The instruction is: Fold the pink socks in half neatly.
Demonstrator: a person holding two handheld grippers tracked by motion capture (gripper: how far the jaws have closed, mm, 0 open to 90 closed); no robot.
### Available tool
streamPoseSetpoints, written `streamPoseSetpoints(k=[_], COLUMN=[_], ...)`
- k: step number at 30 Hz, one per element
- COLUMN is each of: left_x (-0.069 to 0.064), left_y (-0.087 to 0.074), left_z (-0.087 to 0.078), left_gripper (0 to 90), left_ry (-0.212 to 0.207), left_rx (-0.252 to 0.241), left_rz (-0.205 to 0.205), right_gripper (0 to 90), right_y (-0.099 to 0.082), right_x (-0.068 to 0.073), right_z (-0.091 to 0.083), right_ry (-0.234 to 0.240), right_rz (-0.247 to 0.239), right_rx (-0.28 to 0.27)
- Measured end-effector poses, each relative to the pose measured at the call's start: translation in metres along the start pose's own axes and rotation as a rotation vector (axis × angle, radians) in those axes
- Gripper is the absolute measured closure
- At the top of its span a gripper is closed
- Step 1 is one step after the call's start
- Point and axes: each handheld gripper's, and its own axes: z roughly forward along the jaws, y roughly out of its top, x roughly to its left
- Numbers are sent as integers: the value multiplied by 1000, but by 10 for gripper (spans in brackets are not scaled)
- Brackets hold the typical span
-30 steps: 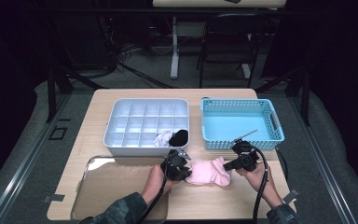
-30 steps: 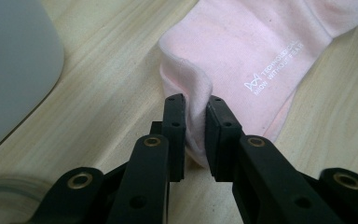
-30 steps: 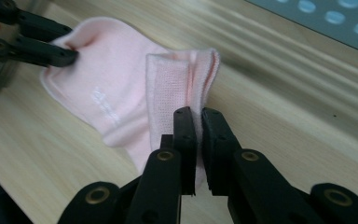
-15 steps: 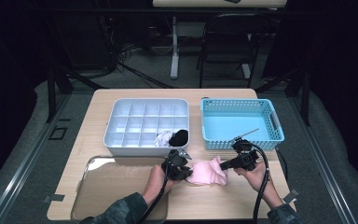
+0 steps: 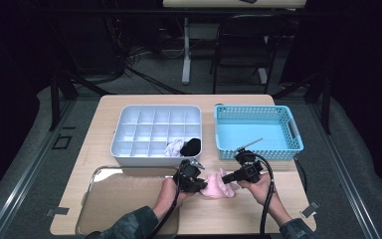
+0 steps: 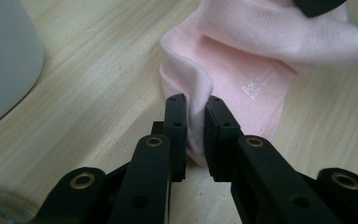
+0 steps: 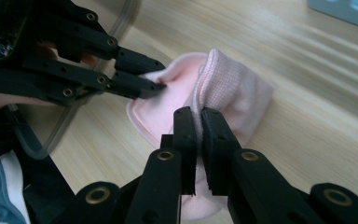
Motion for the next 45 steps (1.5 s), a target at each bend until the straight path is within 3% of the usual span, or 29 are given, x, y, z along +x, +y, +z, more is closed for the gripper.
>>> streamPoseSetpoints(k=[7,9,12,13,22,24,25,28,29,32,33,35,37,38,39,43,44,45], left_x=[0,0,0,-1,0,0,0,0,1,2,4,4,4,4,5,3,3,2], left_y=[0,0,0,0,1,1,1,1,1,0,0,0,-1,-1,-1,0,0,0], left_z=[1,1,1,1,2,3,3,3,3,1,-1,-4,-7,-7,-8,-3,-3,0], left_gripper=[801,800,797,794,786,781,772,753,728,687,649,637,632,632,637,650,653,653], left_ry=[-10,-2,-11,-12,-21,-23,-25,-26,-28,-31,-35,-35,-40,-40,-39,-41,-41,-39], left_rx=[-9,-10,-11,-10,-16,-19,-20,-17,-13,-11,-8,-7,-11,-11,-15,-6,-6,-4], left_rz=[-15,-18,-19,-19,-31,-32,-34,-31,-33,-38,-33,-38,-41,-41,-44,-43,-43,-40], right_gripper=[849,848,847,846,843,840,822,777,708,648,628,625,619,619,605,606,606,609], right_y=[5,6,9,8,9,9,10,9,9,9,8,5,-1,-1,-8,-16,-16,-15], right_x=[9,13,15,17,18,20,19,15,14,11,13,11,4,4,-5,-11,-11,-10], right_z=[9,13,13,15,27,24,23,26,27,17,4,-9,-16,-16,-17,-2,-2,3], right_ry=[-16,-26,-44,-52,-73,-83,-54,-51,-37,-10,-5,-19,-67,-67,-81,-103,-103,-128], right_rz=[-15,-7,-38,-22,-26,-39,-28,-20,-18,-25,-21,-31,-19,-19,15,68,68,28], right_rx=[14,-5,24,-1,12,-16,-14,3,14,-6,-57,-97,-91,-91,-72,-20,-20,52])
